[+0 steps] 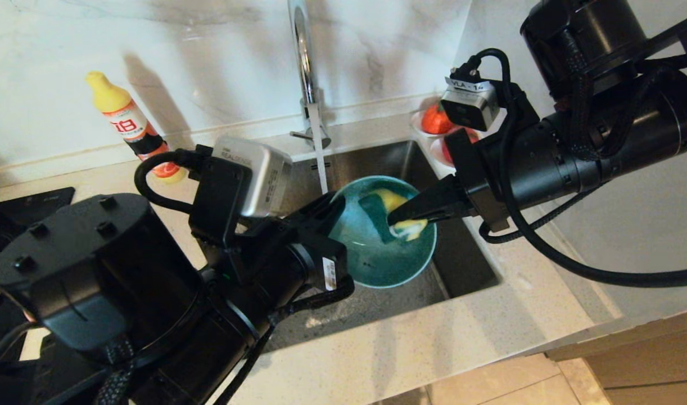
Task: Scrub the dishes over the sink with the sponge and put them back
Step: Wipe the bowl
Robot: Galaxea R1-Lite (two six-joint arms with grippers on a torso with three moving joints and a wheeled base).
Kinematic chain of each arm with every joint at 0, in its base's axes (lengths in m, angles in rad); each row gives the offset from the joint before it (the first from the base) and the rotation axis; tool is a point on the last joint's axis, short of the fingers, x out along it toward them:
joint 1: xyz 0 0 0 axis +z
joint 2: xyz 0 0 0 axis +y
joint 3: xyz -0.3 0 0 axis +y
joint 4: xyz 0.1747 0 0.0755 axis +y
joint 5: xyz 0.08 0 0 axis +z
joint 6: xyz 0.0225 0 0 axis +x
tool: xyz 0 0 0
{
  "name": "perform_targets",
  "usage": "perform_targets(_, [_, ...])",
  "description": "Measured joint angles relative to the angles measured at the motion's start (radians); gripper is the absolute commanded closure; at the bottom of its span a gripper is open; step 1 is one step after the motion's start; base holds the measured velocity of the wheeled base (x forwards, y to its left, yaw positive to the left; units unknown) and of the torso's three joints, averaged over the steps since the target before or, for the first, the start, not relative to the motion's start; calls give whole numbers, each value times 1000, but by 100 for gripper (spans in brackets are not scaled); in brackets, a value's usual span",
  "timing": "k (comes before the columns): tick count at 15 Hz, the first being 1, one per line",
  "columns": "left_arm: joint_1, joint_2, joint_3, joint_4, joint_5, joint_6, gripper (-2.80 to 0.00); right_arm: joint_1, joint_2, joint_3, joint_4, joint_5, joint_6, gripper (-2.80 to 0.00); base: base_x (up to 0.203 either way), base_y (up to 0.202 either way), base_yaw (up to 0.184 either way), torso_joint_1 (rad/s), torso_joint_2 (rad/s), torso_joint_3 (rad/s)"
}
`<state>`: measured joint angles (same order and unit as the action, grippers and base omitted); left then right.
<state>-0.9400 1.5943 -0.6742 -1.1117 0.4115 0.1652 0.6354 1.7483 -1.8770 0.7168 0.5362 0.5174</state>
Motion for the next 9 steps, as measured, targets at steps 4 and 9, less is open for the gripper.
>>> perform_targets(4, [1, -2, 5, -1, 7, -1, 0, 2, -15, -1, 5, -36, 20, 0, 0, 0, 0, 0, 0, 0])
perform_targets(9, [48, 13, 5, -4, 10, -1, 0, 15, -63, 16, 15, -34, 24, 0, 0, 0, 0, 0, 0, 0])
